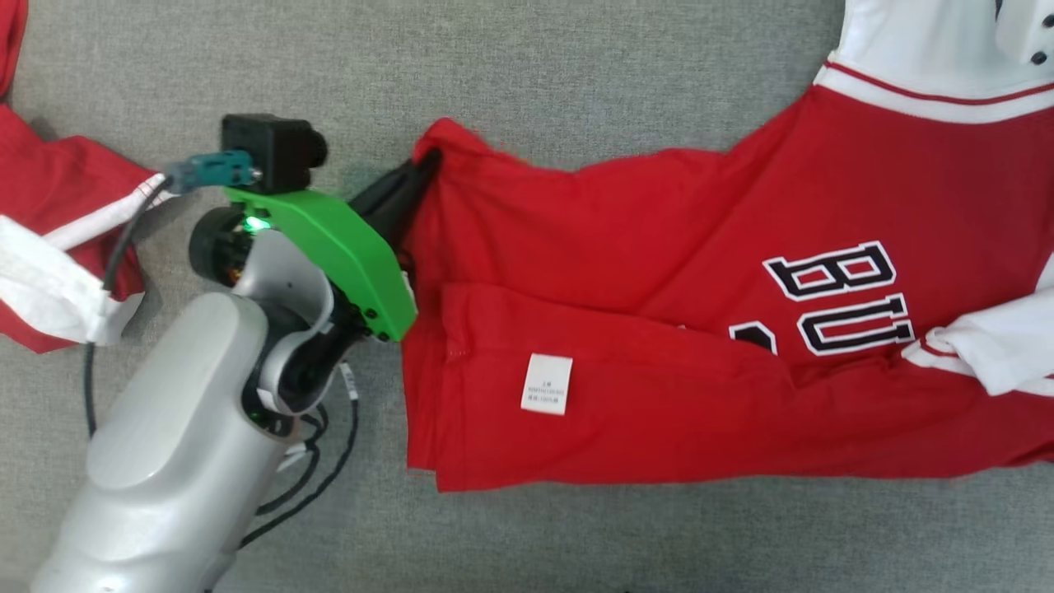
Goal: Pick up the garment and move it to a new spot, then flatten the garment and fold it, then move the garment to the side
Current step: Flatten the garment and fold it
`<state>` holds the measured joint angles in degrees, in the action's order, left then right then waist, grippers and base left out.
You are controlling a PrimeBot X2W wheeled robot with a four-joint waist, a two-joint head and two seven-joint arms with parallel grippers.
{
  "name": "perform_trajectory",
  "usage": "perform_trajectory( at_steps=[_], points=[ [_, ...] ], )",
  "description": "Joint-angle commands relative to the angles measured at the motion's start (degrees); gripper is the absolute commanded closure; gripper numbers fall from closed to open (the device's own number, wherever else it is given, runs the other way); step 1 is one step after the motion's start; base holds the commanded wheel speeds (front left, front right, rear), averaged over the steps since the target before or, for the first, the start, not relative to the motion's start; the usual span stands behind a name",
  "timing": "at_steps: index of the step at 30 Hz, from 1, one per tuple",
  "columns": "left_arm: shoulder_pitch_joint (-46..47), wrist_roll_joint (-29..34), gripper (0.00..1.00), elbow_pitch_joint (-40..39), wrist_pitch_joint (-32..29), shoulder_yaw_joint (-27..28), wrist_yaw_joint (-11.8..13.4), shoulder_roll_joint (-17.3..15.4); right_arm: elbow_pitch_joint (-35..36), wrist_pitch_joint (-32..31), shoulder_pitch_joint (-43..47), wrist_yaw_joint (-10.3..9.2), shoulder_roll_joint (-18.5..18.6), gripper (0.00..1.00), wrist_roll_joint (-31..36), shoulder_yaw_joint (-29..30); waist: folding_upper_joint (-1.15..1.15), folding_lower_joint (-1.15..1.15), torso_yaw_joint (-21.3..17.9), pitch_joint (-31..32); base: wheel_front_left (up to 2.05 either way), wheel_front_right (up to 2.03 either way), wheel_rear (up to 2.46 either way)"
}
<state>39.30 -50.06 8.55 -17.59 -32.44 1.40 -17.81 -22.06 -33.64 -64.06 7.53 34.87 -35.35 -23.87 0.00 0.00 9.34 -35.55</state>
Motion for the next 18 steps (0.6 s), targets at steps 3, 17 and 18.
perform_trajectory(
  at_steps=[3,17,18],
  points=[
    [-0.8,-0.5,1.0,-0.5,1.0,1.6,1.0,-1.5,-0.4,1.9,-0.2,-0.07,0.7,1.0,-1.6,0.9,0.0,0.0,-0.9,1.5,0.0,0.0,0.0],
    [-5.3,-1.5,1.0,-6.9,4.1,5.2,4.3,-3.5,9.3,13.5,10.3,-0.06,4.7,1.0,-7.2,2.9,0.0,0.0,-5.0,6.0,0.0,0.0,0.0],
    [-6.4,-1.8,1.0,-8.0,4.4,5.4,4.5,-3.6,10.7,15.0,12.5,-0.06,5.0,1.0,-7.9,3.4,0.0,0.0,-5.4,6.9,0.0,0.0,0.0]
  ],
)
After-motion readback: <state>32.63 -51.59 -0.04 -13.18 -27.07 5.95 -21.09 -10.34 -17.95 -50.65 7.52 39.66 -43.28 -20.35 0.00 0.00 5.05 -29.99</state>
